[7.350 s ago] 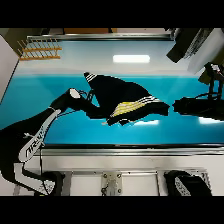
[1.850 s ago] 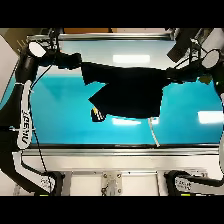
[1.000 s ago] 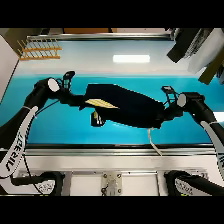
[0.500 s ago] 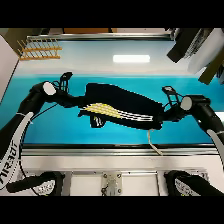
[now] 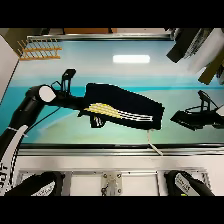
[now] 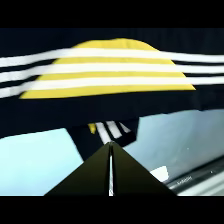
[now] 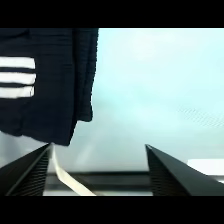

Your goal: Fold the clothes and pants, and hang the long-sleeved shirts on hangers.

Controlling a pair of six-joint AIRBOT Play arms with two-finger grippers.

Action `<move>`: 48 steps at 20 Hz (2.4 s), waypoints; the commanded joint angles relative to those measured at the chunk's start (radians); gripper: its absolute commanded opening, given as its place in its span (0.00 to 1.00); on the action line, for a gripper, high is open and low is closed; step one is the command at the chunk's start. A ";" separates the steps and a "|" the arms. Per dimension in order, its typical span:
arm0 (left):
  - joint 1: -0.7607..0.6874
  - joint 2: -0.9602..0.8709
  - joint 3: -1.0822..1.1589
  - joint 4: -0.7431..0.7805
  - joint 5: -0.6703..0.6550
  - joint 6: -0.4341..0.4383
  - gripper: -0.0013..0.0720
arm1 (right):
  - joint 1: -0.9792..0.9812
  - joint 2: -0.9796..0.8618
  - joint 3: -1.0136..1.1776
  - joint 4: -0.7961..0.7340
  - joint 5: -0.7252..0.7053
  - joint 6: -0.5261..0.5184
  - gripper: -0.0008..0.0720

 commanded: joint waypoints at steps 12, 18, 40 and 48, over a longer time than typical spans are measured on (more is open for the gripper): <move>-0.262 -0.008 -0.048 -0.002 0.084 -0.145 0.03 | 0.011 -0.457 -0.033 0.507 -0.206 -0.290 0.98; -0.261 -0.007 -0.048 -0.002 0.082 -0.150 0.03 | 0.232 -0.522 0.039 0.542 -0.220 -0.265 0.83; -0.261 -0.008 -0.048 -0.001 0.082 -0.150 0.03 | -0.459 0.014 0.243 0.068 -0.239 0.105 0.02; -0.261 -0.008 -0.048 0.002 0.085 -0.150 0.03 | -0.607 0.110 -0.070 -0.063 -0.088 0.230 0.02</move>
